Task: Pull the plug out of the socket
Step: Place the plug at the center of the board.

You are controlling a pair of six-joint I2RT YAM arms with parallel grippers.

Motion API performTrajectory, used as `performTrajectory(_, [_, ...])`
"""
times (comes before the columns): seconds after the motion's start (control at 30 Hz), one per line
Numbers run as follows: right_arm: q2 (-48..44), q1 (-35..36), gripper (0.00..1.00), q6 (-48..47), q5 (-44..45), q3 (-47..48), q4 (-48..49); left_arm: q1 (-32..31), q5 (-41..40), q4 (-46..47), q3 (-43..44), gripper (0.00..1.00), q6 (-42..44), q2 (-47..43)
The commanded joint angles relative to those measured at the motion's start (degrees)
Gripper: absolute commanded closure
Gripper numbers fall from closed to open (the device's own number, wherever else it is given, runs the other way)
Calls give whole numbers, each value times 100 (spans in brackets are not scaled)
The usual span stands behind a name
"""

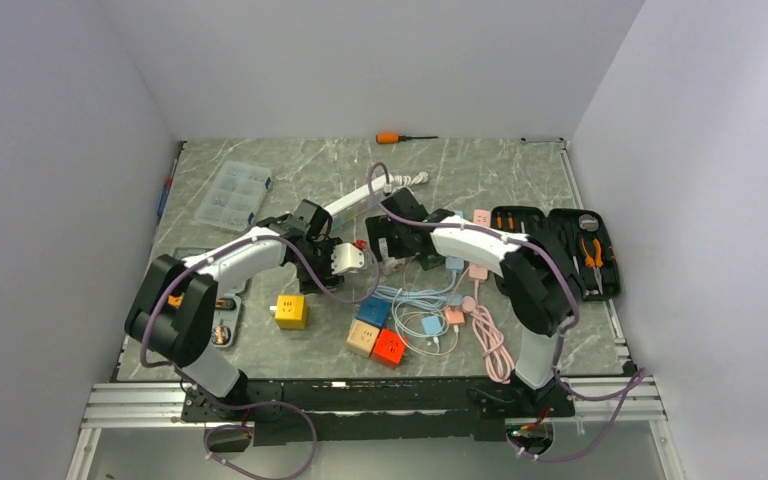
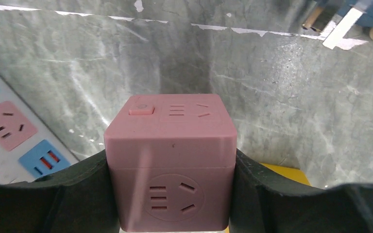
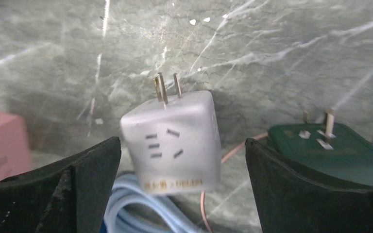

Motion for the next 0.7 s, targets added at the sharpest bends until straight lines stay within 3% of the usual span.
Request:
performTrajectory(0.0, [-1162,-49,0,5,248,-66,21,5,176,-3,404,95,-277,309])
performTrajectory(0.27, [-2955,168,0,-90,192,-662,-415,3,182,126,369,61,-333,533])
performTrajectory(0.3, [-3150,308,0,-83,234,-789,-467,3,181,182,307,52,-342,480])
performTrajectory(0.4, [-3623,1025,1,139,470,-1274,-577,94,346,197,202,3,-400,199])
performTrajectory(0.5, [-3724,1899,3,402,887,-1525,-980,409,923,-219,440,1,-562,-260])
performTrajectory(0.67, [-3955,2644,2,644,1129,-1870,-1172,1128,1852,-1254,1318,1,-886,-890])
